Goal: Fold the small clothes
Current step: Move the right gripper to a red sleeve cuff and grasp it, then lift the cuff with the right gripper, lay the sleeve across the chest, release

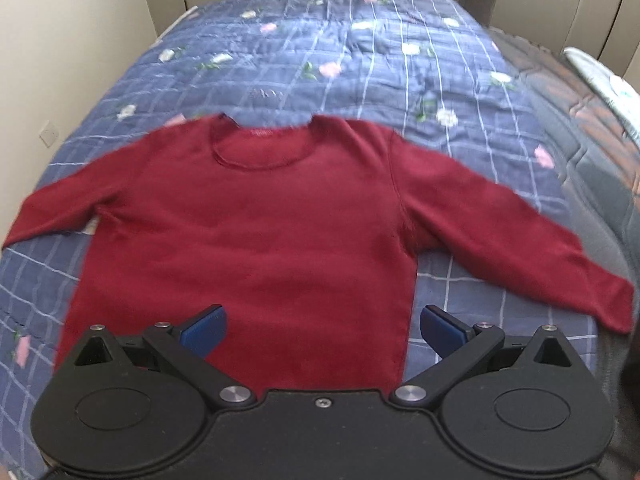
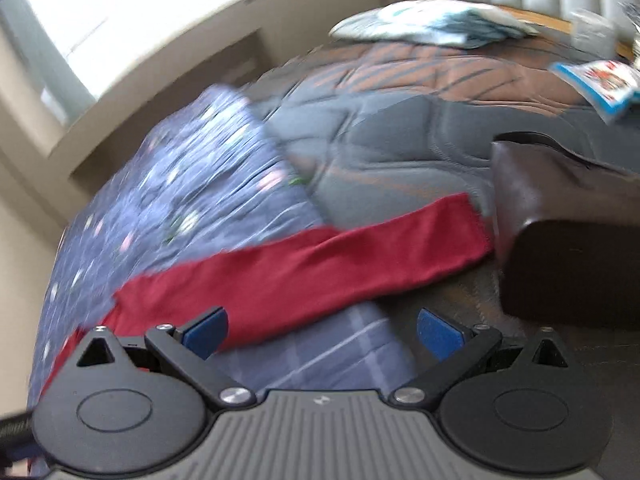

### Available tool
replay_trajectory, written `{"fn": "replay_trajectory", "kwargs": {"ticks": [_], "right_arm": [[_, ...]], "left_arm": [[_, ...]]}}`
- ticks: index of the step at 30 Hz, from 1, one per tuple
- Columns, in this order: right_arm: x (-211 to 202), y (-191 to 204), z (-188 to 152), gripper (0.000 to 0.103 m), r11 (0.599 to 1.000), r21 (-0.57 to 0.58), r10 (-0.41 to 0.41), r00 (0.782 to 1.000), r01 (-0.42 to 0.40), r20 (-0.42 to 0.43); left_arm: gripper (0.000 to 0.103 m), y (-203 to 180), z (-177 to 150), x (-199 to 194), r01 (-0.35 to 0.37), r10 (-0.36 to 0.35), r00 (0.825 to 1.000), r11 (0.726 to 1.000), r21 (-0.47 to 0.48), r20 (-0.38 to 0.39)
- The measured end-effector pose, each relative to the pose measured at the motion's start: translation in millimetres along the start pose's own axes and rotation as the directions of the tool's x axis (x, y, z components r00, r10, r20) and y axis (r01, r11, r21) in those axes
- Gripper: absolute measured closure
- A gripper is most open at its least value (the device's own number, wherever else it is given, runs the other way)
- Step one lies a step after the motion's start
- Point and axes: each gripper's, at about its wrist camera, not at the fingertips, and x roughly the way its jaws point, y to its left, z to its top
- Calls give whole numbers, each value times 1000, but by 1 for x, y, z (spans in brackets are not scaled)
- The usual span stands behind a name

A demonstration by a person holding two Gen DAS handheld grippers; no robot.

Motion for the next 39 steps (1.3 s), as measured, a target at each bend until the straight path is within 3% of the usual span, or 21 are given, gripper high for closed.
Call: {"fn": "replay_trajectory", "kwargs": {"ticks": [5, 11, 15, 20, 23, 26, 28, 31, 36, 39], "right_arm": [[48, -34, -4, 0, 991, 114, -71, 997, 67, 25], [83, -48, -13, 0, 957, 211, -201, 980, 197, -2], [90, -60, -11, 3, 925, 330, -216, 976, 190, 43], [100, -68, -11, 21, 867, 434, -302, 951, 246, 63], [104, -65, -11, 33, 859, 438, -329, 941, 265, 76], [109, -62, -10, 54, 858, 430, -343, 937, 280, 74], [110, -62, -9, 79, 861, 423, -342, 937, 283, 70], [109, -61, -8, 92, 867, 413, -340, 937, 280, 78], [97, -45, -3, 97, 899, 345, -330, 934, 269, 133], [85, -24, 9, 98, 934, 261, -298, 933, 243, 200]], "left_arm": [[1, -11, -9, 40, -35, 34, 999, 999, 15, 5], [1, -12, -20, 75, -50, 50, 998, 998, -22, -24], [1, -9, -24, 77, -54, 54, 998, 998, -28, -17], [1, -2, -21, 77, -81, 79, 996, 995, -57, -37], [1, 3, -16, 80, -100, 96, 994, 992, -82, -49], [1, 7, -10, 82, -104, 100, 994, 990, -100, -40], [1, 9, -7, 81, -105, 102, 994, 989, -106, -33], [1, 13, -4, 79, -116, 114, 993, 988, -104, -25], [1, 25, -1, 79, -158, 156, 987, 985, -75, -38], [2, 39, 2, 74, -126, 124, 992, 988, -92, -24]]}}
